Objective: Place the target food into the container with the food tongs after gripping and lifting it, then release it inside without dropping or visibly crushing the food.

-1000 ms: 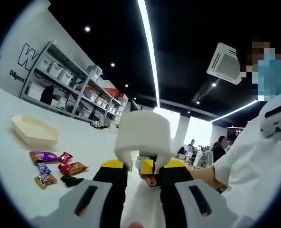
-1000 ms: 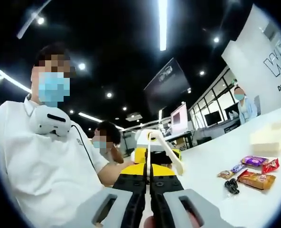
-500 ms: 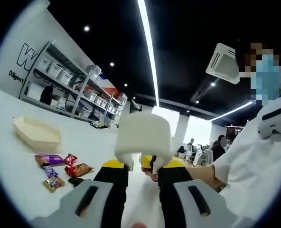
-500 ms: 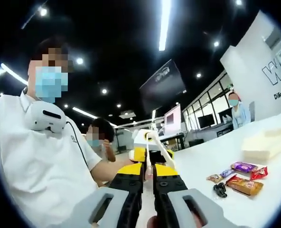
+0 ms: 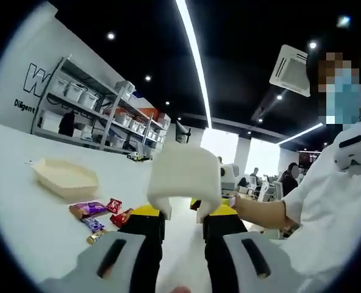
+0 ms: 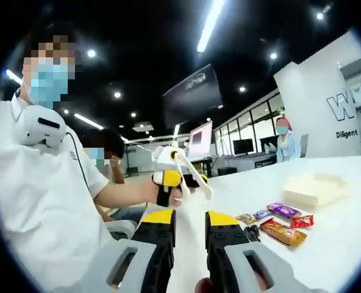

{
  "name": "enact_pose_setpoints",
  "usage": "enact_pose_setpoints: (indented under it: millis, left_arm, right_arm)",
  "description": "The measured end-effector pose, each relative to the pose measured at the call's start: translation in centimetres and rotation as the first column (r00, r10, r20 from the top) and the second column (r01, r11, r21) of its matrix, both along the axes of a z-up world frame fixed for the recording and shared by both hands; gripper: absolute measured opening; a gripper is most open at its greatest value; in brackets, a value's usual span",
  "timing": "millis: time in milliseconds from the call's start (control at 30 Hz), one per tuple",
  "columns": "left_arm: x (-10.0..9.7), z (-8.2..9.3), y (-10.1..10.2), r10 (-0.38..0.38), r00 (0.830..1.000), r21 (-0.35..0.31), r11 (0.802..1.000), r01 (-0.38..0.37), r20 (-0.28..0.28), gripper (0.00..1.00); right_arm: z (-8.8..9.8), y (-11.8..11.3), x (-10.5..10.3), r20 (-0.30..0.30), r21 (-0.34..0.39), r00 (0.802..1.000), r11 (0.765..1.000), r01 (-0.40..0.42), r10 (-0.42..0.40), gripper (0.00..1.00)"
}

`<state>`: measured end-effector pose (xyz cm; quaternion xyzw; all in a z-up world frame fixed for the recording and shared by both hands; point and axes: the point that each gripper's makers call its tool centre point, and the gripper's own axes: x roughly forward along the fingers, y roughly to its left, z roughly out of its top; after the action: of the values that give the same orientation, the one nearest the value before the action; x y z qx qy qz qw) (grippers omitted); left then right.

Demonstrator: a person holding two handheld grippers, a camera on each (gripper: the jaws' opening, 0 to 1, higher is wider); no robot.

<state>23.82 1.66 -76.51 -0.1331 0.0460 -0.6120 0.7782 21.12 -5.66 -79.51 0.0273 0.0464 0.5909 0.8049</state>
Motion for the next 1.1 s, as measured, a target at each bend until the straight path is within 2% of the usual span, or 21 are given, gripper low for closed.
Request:
enact_pose_setpoints:
  millis: [67,200,367,533,633,700,1100]
  left_arm:
    - [0.4,-0.1,0.3,0.010,1.000,0.013,1.000,-0.010,0.005,0.23]
    - [1.2,-0.3,0.8,0.030,0.999,0.038,0.999,-0.030,0.011,0.23]
    - [1.9,-0.8,1.3,0.049,0.999,0.071,0.996,-0.050,0.021,0.23]
    - [2.6,-0.9,1.7,0.065,0.997,0.097,0.993,-0.068,0.031,0.23]
    - [3.0,-1.0,1.8,0.069,0.997,0.119,0.990,-0.074,0.042,0.23]
    - [3.3,-1.1,1.9,0.069,0.996,0.132,0.988,-0.075,0.049,0.23]
    - [4.9,-1.9,2.6,0.085,0.994,0.201,0.975,-0.098,0.073,0.23]
  right_arm:
    - [-1.4,-0.5,0.8,0.015,-0.109,0.998,0.992,0.058,-0.057,0.17]
    - [-2.8,-1.0,1.4,0.004,-0.203,0.994,0.973,0.110,-0.111,0.22]
    - [-2.4,-1.5,1.9,0.024,-0.246,0.986,0.955,0.165,-0.164,0.28]
    - [-2.4,-1.7,2.0,0.038,-0.336,0.980,0.921,0.197,-0.196,0.34]
    - [-2.3,-1.5,1.9,0.037,-0.357,0.979,0.912,0.202,-0.202,0.35]
    - [-2.4,-1.6,2.0,0.039,-0.384,0.976,0.898,0.214,-0.216,0.37]
    - [-2.1,-2.2,2.2,0.038,-0.425,0.965,0.870,0.249,-0.258,0.44]
